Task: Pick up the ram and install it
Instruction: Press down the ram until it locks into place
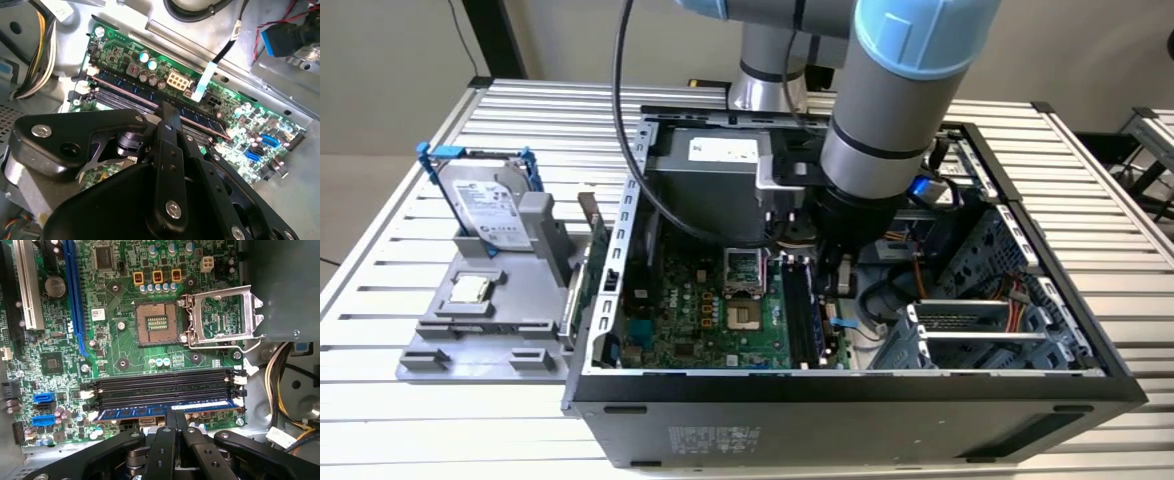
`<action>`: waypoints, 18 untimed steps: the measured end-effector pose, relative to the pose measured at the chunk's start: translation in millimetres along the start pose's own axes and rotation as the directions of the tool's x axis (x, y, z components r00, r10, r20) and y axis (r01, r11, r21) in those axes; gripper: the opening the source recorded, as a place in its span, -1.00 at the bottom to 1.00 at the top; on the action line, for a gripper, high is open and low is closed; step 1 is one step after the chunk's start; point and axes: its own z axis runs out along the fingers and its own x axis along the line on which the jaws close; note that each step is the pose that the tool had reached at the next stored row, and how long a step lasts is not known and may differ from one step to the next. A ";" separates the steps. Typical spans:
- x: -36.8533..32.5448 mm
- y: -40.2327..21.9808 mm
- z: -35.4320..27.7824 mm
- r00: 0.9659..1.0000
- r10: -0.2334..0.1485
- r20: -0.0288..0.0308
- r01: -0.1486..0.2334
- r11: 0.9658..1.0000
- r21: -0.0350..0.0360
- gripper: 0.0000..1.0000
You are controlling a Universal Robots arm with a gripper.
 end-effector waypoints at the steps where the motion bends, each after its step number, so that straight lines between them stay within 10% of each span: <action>1: -0.1 0.0 -2.1 1.000 0.000 0.000 0.000 1.000 0.000 -1.00; 18: -1.6 -0.3 -54.2 1.000 0.000 -0.002 0.000 1.000 0.000 -1.00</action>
